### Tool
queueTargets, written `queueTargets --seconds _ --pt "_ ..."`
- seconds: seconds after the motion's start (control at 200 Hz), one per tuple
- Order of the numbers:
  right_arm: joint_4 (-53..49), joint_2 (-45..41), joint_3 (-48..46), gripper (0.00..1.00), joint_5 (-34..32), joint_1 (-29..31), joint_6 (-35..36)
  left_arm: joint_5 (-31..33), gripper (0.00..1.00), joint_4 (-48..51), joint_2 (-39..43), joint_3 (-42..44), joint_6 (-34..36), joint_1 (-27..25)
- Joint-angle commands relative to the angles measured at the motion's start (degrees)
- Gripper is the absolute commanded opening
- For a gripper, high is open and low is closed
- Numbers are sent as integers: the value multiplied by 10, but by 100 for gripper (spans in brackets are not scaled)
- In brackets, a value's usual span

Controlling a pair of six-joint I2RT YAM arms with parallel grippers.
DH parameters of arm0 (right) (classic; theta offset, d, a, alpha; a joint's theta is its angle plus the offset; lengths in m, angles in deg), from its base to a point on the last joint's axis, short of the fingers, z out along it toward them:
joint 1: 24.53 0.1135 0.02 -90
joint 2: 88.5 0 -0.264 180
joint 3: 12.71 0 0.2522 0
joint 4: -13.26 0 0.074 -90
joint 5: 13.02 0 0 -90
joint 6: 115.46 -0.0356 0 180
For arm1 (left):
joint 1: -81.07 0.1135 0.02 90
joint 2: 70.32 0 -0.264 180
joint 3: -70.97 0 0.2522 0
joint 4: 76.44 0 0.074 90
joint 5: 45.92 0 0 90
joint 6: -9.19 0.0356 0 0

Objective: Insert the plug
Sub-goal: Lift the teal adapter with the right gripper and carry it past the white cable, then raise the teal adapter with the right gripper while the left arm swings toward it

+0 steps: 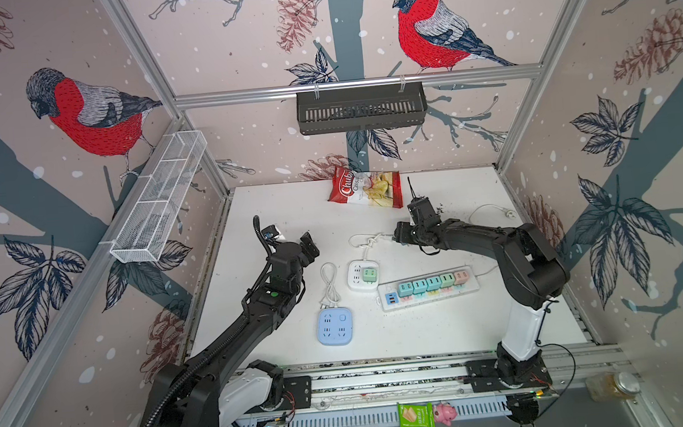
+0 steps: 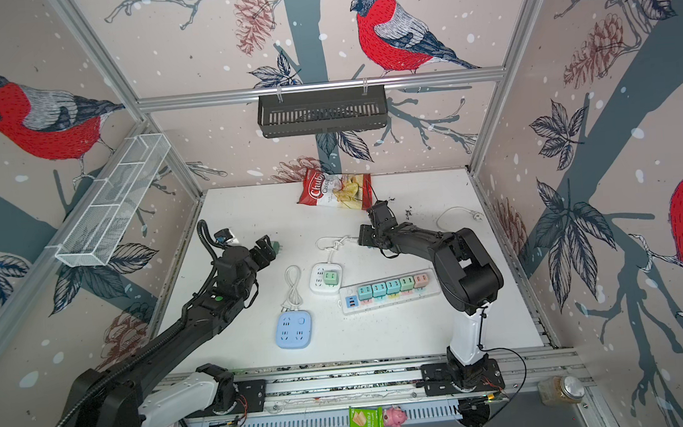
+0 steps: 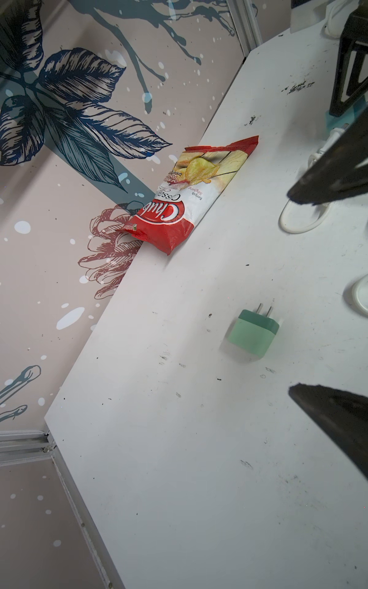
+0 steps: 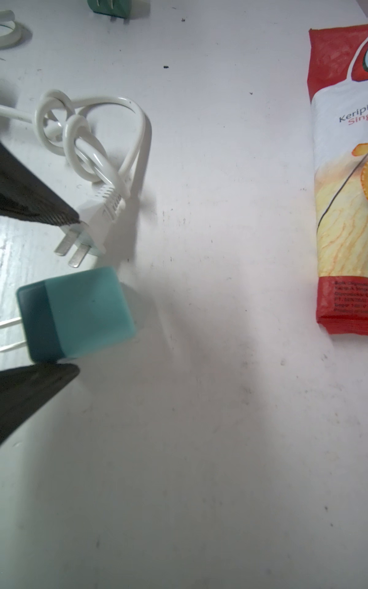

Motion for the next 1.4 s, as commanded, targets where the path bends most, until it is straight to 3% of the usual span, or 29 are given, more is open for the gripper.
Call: queueTargets --seconds 0.0,0.335,0.555,0.75,1.236,1.396 --pt "15 -3 -1 67 -7 2 -5 -2 88 -26 0 -4 4 2" --pt "-36 31 42 64 -81 30 6 -2 88 -26 -2 -5 3 2" --pt "-68 65 75 53 -118 39 6 -1 88 -26 -1 -4 3 2" --pt "-96 83 95 53 -149 48 11 -4 88 -28 -4 -5 3 2" --pt "-100 105 106 53 -140 51 16 -5 88 -29 -9 -6 5 2" --pt "-99 106 108 45 -142 50 19 -6 88 -30 -11 -5 6 2"
